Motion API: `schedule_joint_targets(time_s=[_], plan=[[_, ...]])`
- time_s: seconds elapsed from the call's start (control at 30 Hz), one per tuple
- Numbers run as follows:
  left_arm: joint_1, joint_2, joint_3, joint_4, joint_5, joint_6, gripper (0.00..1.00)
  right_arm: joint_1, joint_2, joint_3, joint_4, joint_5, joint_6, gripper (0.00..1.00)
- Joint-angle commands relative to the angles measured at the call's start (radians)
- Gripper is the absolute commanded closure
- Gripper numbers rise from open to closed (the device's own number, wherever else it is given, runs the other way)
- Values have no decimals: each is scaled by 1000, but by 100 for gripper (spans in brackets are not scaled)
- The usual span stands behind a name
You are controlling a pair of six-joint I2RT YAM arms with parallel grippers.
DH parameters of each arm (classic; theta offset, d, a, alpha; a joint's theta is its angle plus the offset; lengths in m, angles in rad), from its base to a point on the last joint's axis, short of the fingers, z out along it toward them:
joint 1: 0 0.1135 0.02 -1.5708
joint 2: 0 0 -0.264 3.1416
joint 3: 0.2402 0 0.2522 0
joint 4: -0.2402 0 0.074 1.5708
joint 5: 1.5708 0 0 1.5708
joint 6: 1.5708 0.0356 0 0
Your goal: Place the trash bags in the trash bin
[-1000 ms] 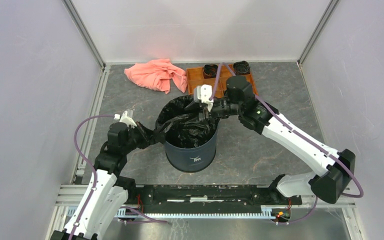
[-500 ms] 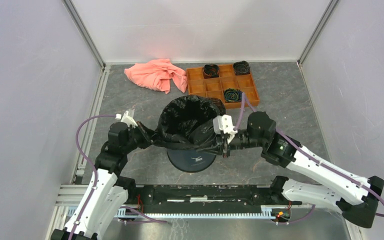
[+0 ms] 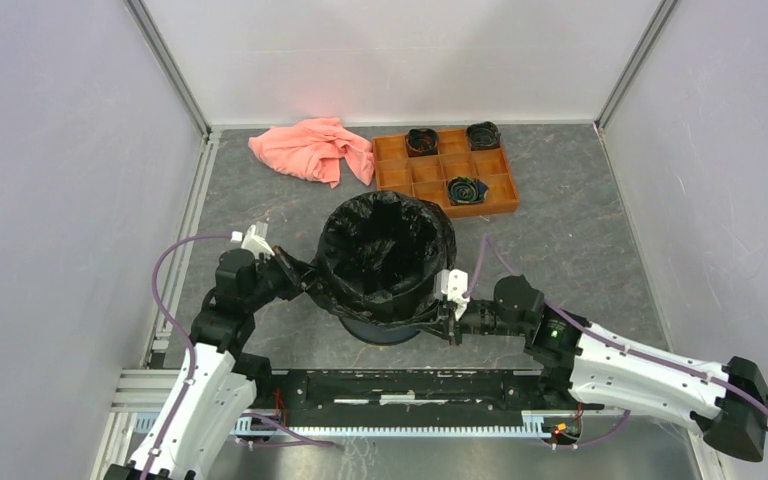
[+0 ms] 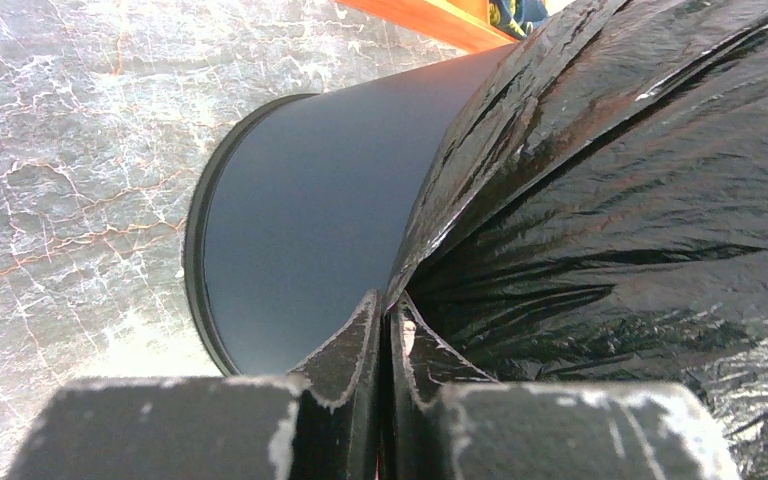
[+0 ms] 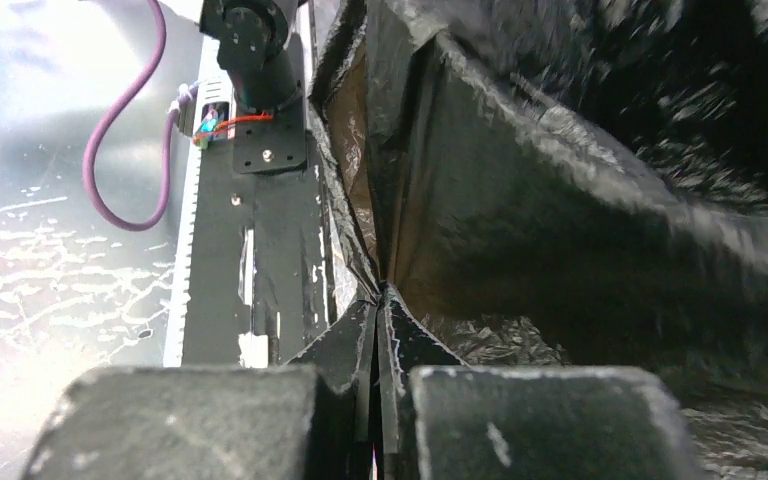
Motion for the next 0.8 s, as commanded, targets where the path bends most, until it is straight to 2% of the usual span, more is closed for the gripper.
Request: schedule_joint_targets(time_s=[0.0,0.1,0.2,0.3,0.53,0.7,0.77], plan=[[-1,10,-20,63,38,-42,89,32,23,-68,150,48,23,100],[-1,16,-35,77,16,-46,89,47,3,-177,268,80,58,100],[-1,18,-59,104,-7,-53,90,48,-6,-283,418,157,177,99],[-1,32,-83,140,-17,-66,91,47,22,-350,528,170,272,98],[-1,89,-183,271,19,-115,91,48,45,-358,469,262,225,85],[-1,91,-218,274,13,-112,91,48,69,-383,468,293,229,82],[-1,70,-224,251,0,-110,89,48,67,-398,466,288,239,78]])
